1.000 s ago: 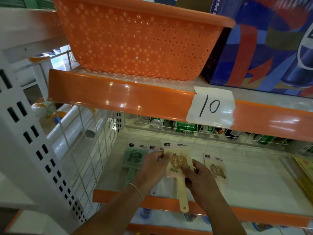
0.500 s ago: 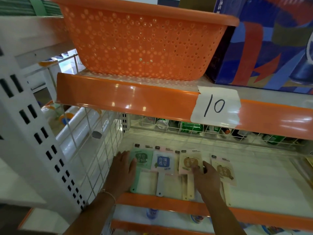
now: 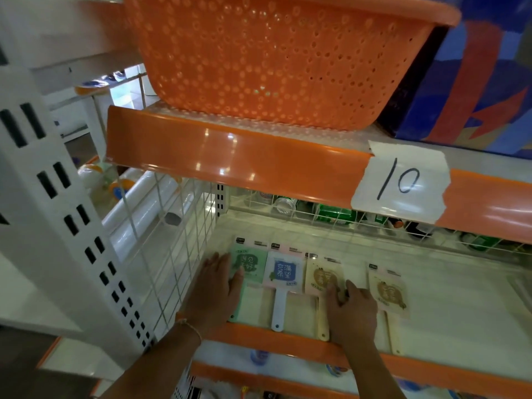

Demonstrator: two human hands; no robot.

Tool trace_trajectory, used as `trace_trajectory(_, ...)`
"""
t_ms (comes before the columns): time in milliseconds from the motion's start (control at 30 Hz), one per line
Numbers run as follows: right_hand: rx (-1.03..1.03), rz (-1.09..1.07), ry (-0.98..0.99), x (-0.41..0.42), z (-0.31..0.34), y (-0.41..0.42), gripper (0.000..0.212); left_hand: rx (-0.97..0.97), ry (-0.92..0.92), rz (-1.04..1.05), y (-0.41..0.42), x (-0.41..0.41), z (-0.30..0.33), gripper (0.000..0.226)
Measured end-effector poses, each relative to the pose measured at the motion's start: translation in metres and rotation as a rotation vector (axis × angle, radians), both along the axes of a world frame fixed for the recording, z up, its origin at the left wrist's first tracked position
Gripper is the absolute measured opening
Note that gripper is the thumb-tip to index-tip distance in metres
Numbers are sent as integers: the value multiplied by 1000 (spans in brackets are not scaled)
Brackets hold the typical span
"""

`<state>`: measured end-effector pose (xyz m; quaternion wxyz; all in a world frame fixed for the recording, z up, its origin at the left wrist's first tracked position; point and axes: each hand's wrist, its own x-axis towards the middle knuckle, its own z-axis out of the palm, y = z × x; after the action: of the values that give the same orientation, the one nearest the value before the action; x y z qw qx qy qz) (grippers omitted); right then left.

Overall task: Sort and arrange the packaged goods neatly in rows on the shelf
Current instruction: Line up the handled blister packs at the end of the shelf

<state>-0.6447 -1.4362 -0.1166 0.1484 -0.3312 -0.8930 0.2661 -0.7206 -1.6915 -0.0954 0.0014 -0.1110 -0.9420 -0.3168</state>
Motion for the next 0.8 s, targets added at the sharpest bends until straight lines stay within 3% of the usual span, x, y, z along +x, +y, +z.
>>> trace_trajectory(100,-23,12,19,1,-1,1,56,13,-1,7,-1,-2,-3,59)
trace_trajectory(300,12,47,70,2,-5,2,48,-26,-38,7,-4,-6,-15,76)
trace_trajectory(800,-5,104,177,4,-1,-1,27,16,-44,2,2,1,2,58)
